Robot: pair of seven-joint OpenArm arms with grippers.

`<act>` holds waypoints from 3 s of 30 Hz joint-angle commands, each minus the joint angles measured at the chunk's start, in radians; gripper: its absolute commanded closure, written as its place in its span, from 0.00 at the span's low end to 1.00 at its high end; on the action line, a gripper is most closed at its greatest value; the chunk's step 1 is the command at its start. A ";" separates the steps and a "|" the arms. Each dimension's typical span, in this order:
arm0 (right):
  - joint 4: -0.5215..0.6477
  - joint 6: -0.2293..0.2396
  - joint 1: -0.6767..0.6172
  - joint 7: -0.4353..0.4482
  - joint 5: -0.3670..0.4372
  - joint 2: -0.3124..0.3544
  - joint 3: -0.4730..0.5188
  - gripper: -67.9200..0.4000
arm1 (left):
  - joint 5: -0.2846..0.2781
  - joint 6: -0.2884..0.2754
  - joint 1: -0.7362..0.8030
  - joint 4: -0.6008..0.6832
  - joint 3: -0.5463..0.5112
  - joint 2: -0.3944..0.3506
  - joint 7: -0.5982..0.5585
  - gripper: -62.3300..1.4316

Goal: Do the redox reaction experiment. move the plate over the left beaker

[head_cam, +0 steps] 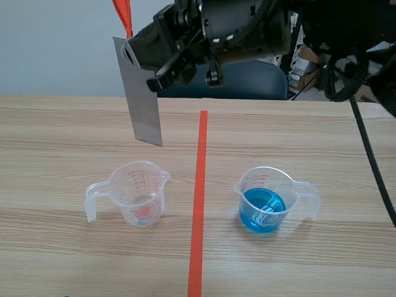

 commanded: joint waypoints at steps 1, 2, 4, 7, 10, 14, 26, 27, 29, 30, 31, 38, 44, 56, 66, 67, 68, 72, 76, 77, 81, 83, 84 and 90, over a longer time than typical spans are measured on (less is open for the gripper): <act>0.007 -0.002 0.022 0.002 0.002 -0.021 0.018 0.99 | -0.007 0.002 -0.011 0.000 -0.012 0.000 -0.045 0.92; 0.007 -0.002 0.021 -0.006 0.002 -0.032 0.018 0.99 | -0.007 0.008 -0.020 -0.021 -0.016 0.000 -0.053 0.91; 0.007 -0.002 0.020 -0.019 0.003 -0.054 0.018 0.99 | -0.007 0.012 -0.039 -0.054 -0.024 0.000 -0.053 0.91; 0.007 -0.002 0.016 -0.053 0.003 -0.090 0.018 0.99 | -0.007 0.012 -0.065 -0.091 -0.038 0.000 -0.053 0.92; 0.007 -0.019 0.014 -0.092 0.007 -0.122 0.018 0.99 | -0.008 0.012 -0.086 -0.105 -0.041 0.000 -0.053 0.92; 0.007 -0.038 0.014 -0.115 0.012 -0.146 0.018 0.99 | -0.008 0.012 -0.101 -0.104 -0.041 -0.001 -0.053 0.91; 0.007 -0.073 -0.044 -0.183 0.013 -0.206 0.018 0.99 | -0.047 0.003 -0.121 -0.100 -0.058 0.000 -0.053 0.25; 0.007 -0.073 -0.046 -0.188 0.010 -0.209 0.018 0.99 | -0.056 -0.007 -0.127 -0.097 -0.058 0.000 -0.053 0.15; 0.007 -0.074 -0.047 -0.189 0.006 -0.211 0.018 0.99 | -0.063 -0.039 -0.134 -0.087 -0.058 0.000 -0.053 0.00; 0.007 -0.074 -0.046 -0.189 0.006 -0.211 0.018 0.99 | -0.076 -0.048 -0.134 -0.080 -0.058 0.000 -0.053 0.00; 0.007 -0.074 -0.046 -0.187 0.006 -0.211 0.018 0.99 | -0.084 -0.052 -0.133 -0.074 -0.058 0.001 -0.053 0.00; 0.007 -0.074 -0.046 -0.185 0.002 -0.211 0.018 0.99 | -0.082 -0.072 -0.134 -0.050 -0.058 0.014 -0.053 0.00; 0.007 -0.073 -0.046 -0.185 -0.016 -0.211 0.018 0.99 | -0.082 -0.072 -0.133 -0.046 -0.058 0.016 -0.053 0.00; 0.007 -0.073 -0.046 -0.178 -0.054 -0.212 0.018 0.99 | -0.082 -0.143 -0.135 -0.046 -0.058 0.016 -0.018 0.00; 0.007 -0.073 -0.046 -0.179 -0.058 -0.212 0.018 0.99 | -0.082 -0.143 -0.136 -0.046 -0.058 0.016 -0.018 0.00; 0.007 -0.073 -0.046 -0.179 -0.058 -0.212 0.018 0.99 | -0.082 -0.143 -0.136 -0.046 -0.058 0.016 -0.018 0.00; 0.007 -0.073 -0.046 -0.179 -0.058 -0.212 0.018 0.99 | -0.082 -0.143 -0.136 -0.046 -0.058 0.016 -0.018 0.00; 0.007 -0.073 -0.046 -0.178 -0.057 -0.212 0.018 0.99 | -0.082 -0.143 -0.136 -0.046 -0.058 0.016 -0.018 0.00; 0.007 -0.073 -0.046 -0.178 -0.057 -0.212 0.018 0.99 | -0.082 -0.143 -0.136 -0.046 -0.058 0.016 -0.018 0.00; 0.007 -0.073 -0.046 -0.178 -0.057 -0.212 0.018 0.99 | -0.082 -0.143 -0.136 -0.046 -0.058 0.016 -0.018 0.00; 0.007 -0.073 -0.046 -0.178 -0.057 -0.212 0.018 0.99 | -0.082 -0.143 -0.136 -0.046 -0.058 0.016 -0.018 0.00; 0.007 -0.073 -0.046 -0.178 -0.056 -0.212 0.018 0.99 | -0.082 -0.143 -0.136 -0.046 -0.058 0.016 -0.018 0.00; 0.007 -0.073 -0.046 -0.178 -0.056 -0.212 0.018 0.99 | -0.082 -0.143 -0.136 -0.046 -0.058 0.016 -0.018 0.00; 0.007 -0.073 -0.046 -0.178 -0.056 -0.212 0.018 0.99 | -0.082 -0.143 -0.136 -0.046 -0.058 0.016 -0.018 0.00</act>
